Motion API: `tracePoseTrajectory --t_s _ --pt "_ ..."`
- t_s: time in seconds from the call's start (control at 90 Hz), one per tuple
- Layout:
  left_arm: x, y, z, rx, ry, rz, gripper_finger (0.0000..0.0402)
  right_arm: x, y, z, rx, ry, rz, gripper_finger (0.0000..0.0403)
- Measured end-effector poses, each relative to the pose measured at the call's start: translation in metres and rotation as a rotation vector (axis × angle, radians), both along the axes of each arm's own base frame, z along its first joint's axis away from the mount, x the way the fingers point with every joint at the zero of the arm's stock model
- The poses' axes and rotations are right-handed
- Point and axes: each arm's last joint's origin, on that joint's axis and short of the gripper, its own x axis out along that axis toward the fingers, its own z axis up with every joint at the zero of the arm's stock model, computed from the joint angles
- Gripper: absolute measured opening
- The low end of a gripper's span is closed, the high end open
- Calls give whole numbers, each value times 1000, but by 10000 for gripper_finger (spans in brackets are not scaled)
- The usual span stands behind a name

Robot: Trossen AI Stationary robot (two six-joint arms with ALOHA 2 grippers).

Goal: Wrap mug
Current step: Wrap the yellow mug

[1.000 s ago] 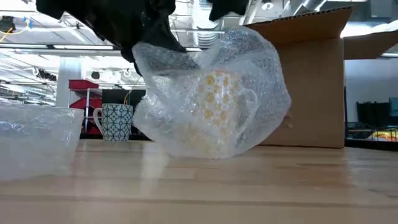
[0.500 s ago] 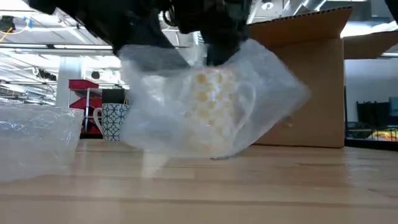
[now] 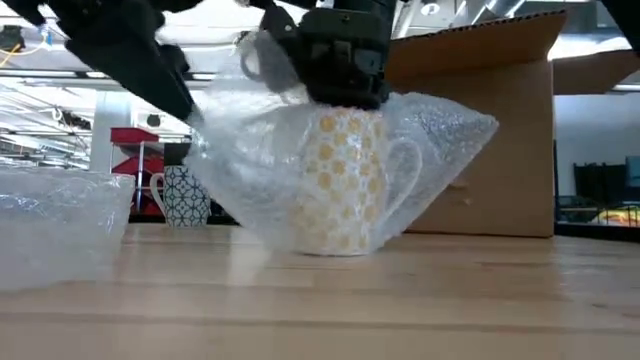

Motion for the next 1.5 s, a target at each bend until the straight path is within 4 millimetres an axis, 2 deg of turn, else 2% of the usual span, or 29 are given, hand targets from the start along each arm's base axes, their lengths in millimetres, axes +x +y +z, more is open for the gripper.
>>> tracePoseTrajectory --t_s 0.1,0.278,0.489,0.556,0.644,0.867,1.067,1.222,1.4,1.5 --pt "-5 -3 3 18 -20 6 138 -2 2 18 -7 -14 4 0" --pt "-6 -5 4 29 -32 7 138 -9 1 63 -1 -30 -8 0" --pt "-6 -6 4 28 -32 7 138 -8 6 86 3 -74 -13 0" --pt "-7 -6 4 28 -31 7 138 -8 7 85 3 -76 -9 0" --pt "-8 -7 4 29 -30 1 138 -3 10 73 -12 -57 -8 0" --pt "-15 -17 3 32 -20 -43 138 17 0 12 -32 38 -31 0" --pt "-22 -28 3 32 -16 -89 138 26 -6 -24 -44 110 9 0" --pt "-25 -31 3 27 -18 -99 138 25 -4 -23 -48 109 37 0" --pt "-25 -32 3 26 -21 -101 138 23 -3 4 -47 50 35 2" --pt "-24 -33 4 18 -40 -98 138 21 -5 25 -45 -6 32 19"
